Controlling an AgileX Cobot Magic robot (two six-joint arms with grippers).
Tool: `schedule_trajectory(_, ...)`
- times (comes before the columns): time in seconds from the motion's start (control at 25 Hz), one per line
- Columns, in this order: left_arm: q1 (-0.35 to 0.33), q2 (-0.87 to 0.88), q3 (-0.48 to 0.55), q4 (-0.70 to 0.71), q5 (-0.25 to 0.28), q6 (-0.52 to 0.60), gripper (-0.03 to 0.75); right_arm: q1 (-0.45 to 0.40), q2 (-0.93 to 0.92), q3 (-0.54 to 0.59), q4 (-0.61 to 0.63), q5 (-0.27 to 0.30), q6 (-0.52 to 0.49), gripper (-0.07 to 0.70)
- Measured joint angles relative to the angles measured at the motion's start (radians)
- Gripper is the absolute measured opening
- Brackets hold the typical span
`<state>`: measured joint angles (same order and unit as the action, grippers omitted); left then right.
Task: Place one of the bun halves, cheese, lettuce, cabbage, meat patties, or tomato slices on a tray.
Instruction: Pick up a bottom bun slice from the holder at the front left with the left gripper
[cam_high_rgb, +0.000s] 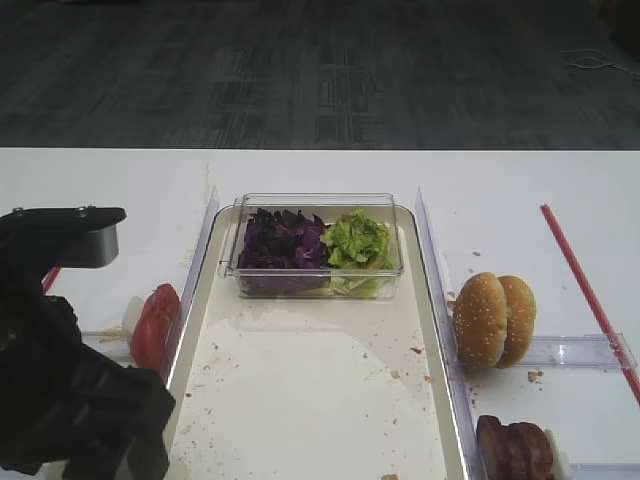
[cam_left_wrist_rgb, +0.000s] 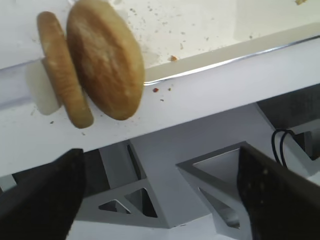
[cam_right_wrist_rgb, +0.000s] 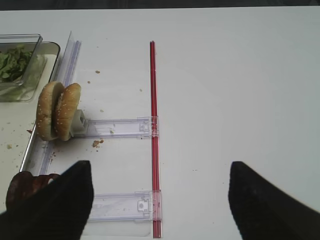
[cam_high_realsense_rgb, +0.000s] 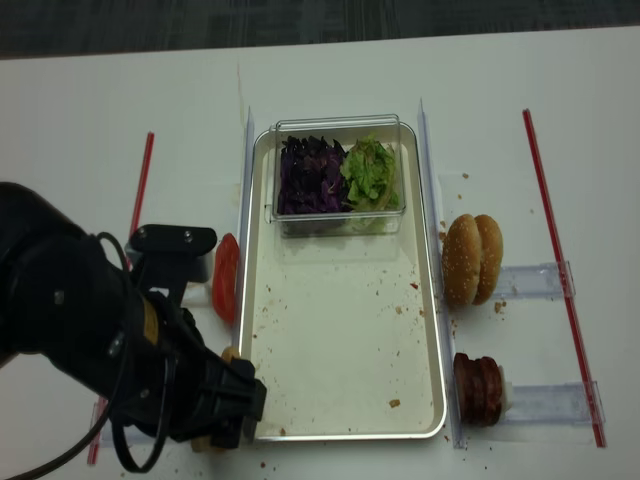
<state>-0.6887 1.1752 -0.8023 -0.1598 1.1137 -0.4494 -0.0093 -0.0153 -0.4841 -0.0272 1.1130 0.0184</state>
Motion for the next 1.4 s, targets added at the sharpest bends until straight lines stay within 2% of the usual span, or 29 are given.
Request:
schedule_trajectory(0.16,-0.070,0.005,-0.007,0.000,-0.005,-0.053,0.599,0.000,0.000,0.000,0.000,0.000,0.000,0.589)
schedule_trajectory(0.32,-0.088,0.048,-0.007,0.006,-0.006,-0.071,0.599,0.000,0.000,0.000,0.000,0.000,0.000,0.589)
schedule_trajectory(0.52,-0.088,0.111,-0.007,0.022,-0.023,-0.071,0.598,0.000,0.000,0.000,0.000,0.000,0.000,0.589)
schedule_trajectory(0.84,-0.088,0.125,-0.008,0.023,-0.135,-0.071,0.595,0.000,0.000,0.000,0.000,0.000,0.000,0.589)
schedule_trajectory(0.92,-0.085,0.125,-0.008,0.023,-0.142,-0.071,0.578,0.000,0.000,0.000,0.000,0.000,0.000,0.589)
schedule_trajectory(1.16,-0.022,0.125,-0.008,0.023,-0.144,-0.039,0.507,0.000,0.000,0.000,0.000,0.000,0.000,0.589)
schedule_trajectory(1.4,-0.018,0.127,-0.008,0.024,-0.156,-0.013,0.490,0.000,0.000,0.000,0.000,0.000,0.000,0.589)
